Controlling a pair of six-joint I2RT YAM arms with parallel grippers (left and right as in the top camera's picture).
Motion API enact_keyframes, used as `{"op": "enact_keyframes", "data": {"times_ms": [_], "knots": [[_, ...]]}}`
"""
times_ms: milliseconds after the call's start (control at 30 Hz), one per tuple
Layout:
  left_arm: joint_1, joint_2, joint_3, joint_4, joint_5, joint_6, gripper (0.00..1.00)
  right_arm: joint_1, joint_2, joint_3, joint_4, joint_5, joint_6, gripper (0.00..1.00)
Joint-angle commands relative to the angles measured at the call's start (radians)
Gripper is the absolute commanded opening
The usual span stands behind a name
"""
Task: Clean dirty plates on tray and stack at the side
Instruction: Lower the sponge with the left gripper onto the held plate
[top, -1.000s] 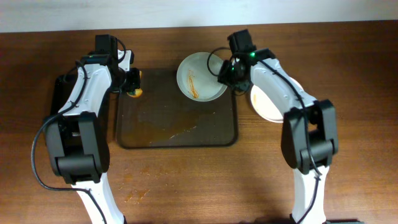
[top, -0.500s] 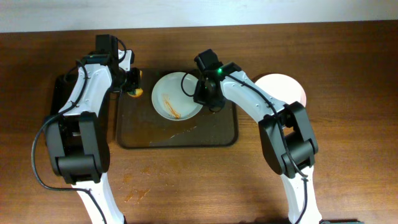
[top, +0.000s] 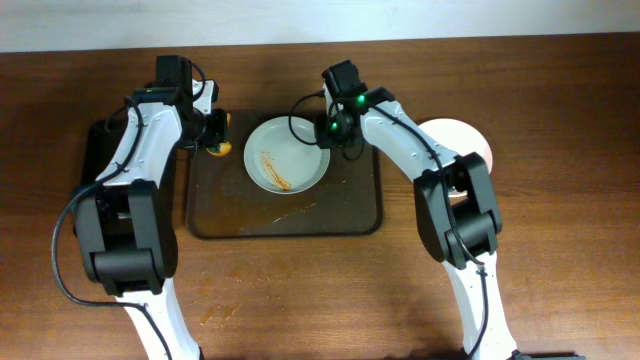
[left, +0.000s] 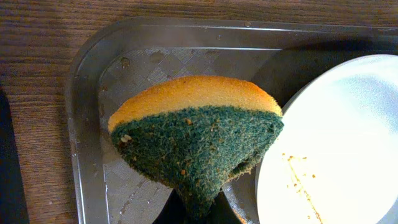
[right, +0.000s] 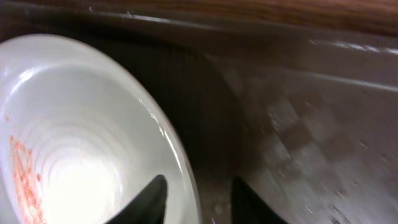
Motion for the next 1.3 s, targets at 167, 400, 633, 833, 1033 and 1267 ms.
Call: {"op": "enact_keyframes", "data": {"times_ms": [167,400,633,833,1033,1267], "knots": [[-0.004,-0.004,0.007,0.002,0.001,-0.01,0.01,0.097,-0.004,0.012,-0.117,0.148,0.271,0.04],[-0.003,-0.004,0.007,0.002,0.001,-0.01,0.0,0.098,-0.004,0.012,-0.227,0.062,0.36,0.45],[-0.004,-0.004,0.007,0.002,0.001,-0.01,0.01,0.066,-0.004,-0.003,-0.219,0.015,0.356,0.18],[-0.008,-0.004,0.006,-0.012,0.049,-0.01,0.0,0.066,-0.004,-0.011,-0.223,-0.064,0.356,0.04],[-0.06,0.009,-0.013,-0.009,0.134,0.12,0.0,0.068,-0.003,-0.011,-0.189,-0.071,0.352,0.04],[-0.108,0.146,-0.027,-0.071,0.121,0.148,0.01,0.068,-0.003,-0.011,-0.182,-0.07,0.352,0.04]]}}
